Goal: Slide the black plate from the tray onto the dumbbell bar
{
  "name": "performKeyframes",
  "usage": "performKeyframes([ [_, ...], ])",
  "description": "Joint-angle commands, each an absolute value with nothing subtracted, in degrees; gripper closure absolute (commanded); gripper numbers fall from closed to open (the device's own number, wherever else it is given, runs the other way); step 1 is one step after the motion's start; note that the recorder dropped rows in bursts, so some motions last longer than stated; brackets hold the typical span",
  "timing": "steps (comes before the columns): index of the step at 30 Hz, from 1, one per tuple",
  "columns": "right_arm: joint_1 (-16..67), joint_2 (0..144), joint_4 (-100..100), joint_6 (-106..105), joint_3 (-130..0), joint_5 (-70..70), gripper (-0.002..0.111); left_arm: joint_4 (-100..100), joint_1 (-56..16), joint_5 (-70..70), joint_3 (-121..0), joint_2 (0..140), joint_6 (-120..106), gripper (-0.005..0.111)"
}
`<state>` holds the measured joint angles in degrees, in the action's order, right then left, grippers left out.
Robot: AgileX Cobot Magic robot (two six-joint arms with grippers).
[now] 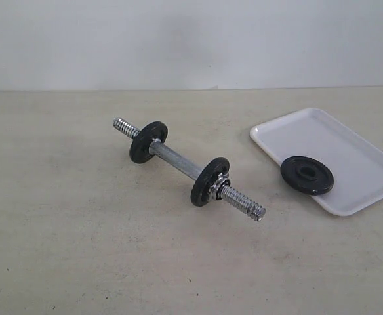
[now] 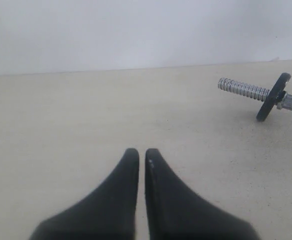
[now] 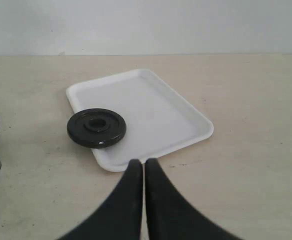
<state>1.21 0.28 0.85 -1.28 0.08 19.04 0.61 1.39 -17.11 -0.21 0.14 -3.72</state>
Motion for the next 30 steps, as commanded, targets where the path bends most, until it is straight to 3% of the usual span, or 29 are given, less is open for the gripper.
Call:
performKeyframes([
  [1, 1.22, 0.0, 0.67, -1.38, 0.0, 18.31, 0.109, 0.61, 1.52, -16.62, 0.0, 0.0, -3.43, 0.102],
  [4, 1.22, 0.0, 0.0, -1.38, 0.0, 11.61, 0.109, 0.61, 1.52, -11.13, 0.0, 0.0, -3.43, 0.102],
  [6, 1.22, 0.0, 2.11, -0.49, 0.0, -0.68, 0.109, 1.02, 1.52, 0.32, 0.0, 0.0, -3.43, 0.102],
  [10, 1.22, 0.0, 9.45, 26.05, 0.0, -37.35, 0.109, 1.02, 1.52, 32.7, 0.0, 0.0, 12.6, 0.102],
  [15, 1.22, 0.0, 13.6, 28.19, 0.0, -69.21, 0.109, 2.01, 1.52, 63.36, 0.0, 0.0, 12.04, 0.102],
  [18, 1.22, 0.0, 15.04, 35.49, 0.0, -69.96, 0.109, 3.41, 1.52, 69.96, 0.0, 0.0, 10.13, 0.102],
  [23, 1.22, 0.0, 0.86, 34.12, -2.41, -66.88, 0.109, -2.32, 1.52, 69.96, -0.88, 0.0, 23.56, 0.102],
  [27, 1.22, 0.0, -13.83, 29.06, -12.38, -46.11, 0.109, -20.27, 1.52, 52.25, -9.83, 0.0, 24.3, 0.102],
  [30, 1.22, 2.41, -29.5, 30.8, -24.33, -21.67, 0.109, -39.09, 1.52, 33.51, -20.02, 1.47, 34.82, 0.102],
])
